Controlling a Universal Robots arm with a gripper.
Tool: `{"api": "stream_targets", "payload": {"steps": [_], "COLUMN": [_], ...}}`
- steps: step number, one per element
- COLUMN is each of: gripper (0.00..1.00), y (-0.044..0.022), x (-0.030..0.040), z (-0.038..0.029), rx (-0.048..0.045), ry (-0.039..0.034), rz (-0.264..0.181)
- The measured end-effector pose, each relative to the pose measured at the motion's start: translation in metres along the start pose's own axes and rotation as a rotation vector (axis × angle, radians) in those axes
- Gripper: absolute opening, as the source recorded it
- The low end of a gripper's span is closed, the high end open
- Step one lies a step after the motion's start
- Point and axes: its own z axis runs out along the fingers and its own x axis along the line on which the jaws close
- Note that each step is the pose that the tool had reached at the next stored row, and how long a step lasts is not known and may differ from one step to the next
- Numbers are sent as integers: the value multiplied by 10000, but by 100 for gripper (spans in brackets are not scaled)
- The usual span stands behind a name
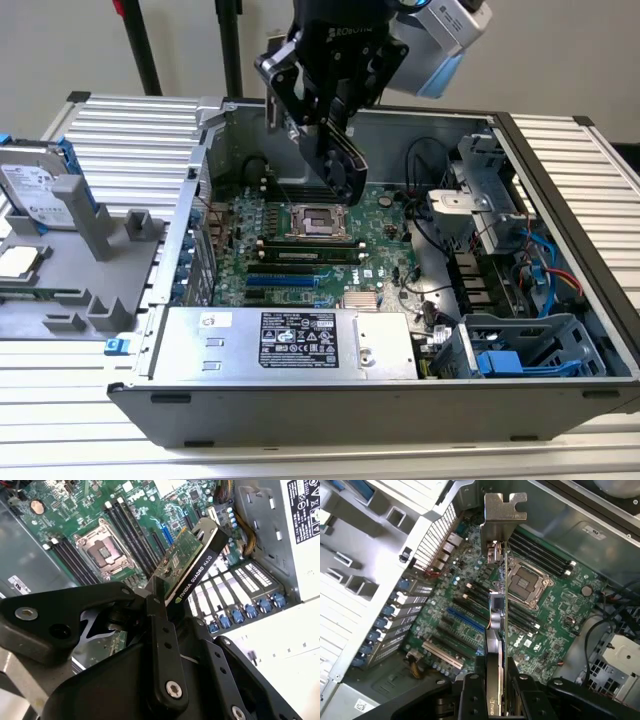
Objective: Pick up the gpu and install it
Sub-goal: 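Insert the gpu into the slot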
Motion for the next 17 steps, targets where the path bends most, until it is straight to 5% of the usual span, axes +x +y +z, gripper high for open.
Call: {"api": "stream_targets", "payload": {"steps": [17], "gripper": [0], "y": [0], "x": [0], "z": [0], "rx": [-1], "ry": [80], "rz": [-1710]}}
